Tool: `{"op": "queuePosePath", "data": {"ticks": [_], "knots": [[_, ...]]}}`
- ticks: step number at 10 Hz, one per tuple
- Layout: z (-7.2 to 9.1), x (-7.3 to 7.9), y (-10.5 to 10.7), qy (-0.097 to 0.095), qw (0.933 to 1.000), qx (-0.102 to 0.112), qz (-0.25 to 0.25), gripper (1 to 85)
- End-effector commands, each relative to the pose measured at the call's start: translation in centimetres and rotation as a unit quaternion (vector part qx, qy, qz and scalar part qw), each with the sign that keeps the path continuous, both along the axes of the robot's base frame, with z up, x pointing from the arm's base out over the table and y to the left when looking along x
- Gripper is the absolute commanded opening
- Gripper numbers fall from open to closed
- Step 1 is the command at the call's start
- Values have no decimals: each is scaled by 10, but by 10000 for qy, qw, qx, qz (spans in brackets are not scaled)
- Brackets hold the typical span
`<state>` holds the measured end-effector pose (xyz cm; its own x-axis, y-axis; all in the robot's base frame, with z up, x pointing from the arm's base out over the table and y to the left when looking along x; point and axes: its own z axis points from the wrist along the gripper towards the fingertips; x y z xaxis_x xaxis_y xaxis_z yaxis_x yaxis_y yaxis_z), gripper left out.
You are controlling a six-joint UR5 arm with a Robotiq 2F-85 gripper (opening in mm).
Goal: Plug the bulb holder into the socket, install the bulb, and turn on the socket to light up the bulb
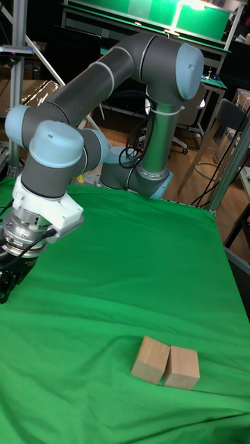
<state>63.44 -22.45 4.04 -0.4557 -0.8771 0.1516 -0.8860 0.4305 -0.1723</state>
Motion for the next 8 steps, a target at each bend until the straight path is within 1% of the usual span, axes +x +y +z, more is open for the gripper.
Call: {"op": "queuePosePath", "data": {"ticks": [1,2,3,4,5,6,7,8], "knots": [[-1,-1,4,-19,9998,118,-133,10],[-2,-9,6,176,9997,140,13,10],[-4,-18,19,387,9983,388,198,10],[-5,-18,25,393,9976,497,294,10],[-5,-13,28,285,9977,558,267,10],[-5,-12,24,272,9982,485,221,10],[-5,-10,30,296,9991,278,110,10],[-5,-12,41,358,9992,184,24,10]]}}
